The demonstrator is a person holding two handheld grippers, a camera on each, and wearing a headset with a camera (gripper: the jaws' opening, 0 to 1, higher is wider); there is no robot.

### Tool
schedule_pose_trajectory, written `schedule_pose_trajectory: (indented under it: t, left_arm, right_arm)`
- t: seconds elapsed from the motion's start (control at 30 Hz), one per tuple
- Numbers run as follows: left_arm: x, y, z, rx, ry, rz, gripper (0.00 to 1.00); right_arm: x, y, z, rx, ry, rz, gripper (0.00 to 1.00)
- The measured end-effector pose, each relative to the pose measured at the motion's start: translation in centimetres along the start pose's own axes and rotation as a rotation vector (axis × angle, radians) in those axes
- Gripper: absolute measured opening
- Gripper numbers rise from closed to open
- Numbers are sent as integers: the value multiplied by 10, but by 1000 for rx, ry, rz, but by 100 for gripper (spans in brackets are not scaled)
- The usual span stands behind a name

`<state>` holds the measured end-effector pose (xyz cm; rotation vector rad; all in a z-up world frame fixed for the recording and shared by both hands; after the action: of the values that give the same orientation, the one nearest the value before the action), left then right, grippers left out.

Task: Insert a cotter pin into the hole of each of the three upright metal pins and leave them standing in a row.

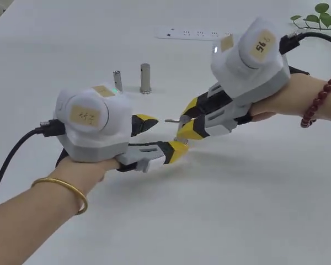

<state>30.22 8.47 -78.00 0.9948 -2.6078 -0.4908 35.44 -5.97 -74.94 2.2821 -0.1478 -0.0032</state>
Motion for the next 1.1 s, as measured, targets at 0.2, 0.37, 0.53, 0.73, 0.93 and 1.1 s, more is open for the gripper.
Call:
schedule_pose_trajectory:
  t: [0.2, 0.37, 0.53, 0.73, 0.93, 1.1]
  left_arm:
    - [3, 8, -1, 11, -3, 9, 52]
    - [5, 15, -4, 24, -8, 16, 54]
    - [6, 21, -4, 26, -18, 21, 56]
    - [7, 30, -3, 26, -27, 12, 57]
    - [7, 35, 0, 27, -25, 1, 57]
    - [9, 44, 0, 45, -30, -16, 58]
  right_arm:
    - [1, -3, 2, 45, -3, 9, 16]
    - [4, -4, 3, 69, -17, 14, 15]
    - [5, -4, 4, 80, -38, 13, 14]
    - [3, -3, 4, 87, -47, 21, 13]
    - [1, 0, 6, 78, -59, 21, 13]
    - [2, 8, 12, 75, -59, 29, 13]
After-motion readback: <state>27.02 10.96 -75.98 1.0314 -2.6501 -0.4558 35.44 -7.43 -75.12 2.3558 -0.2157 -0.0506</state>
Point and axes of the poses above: the centre of the closed fingertips' face, and the gripper's own axes: y roughly backward along the fingers, x roughly to its right, z roughly out of its underside, the point moved 10 cm from there along y, roughly backward along the fingers, and after that the axes turned 1 degree about y, right-handed, at the moved point
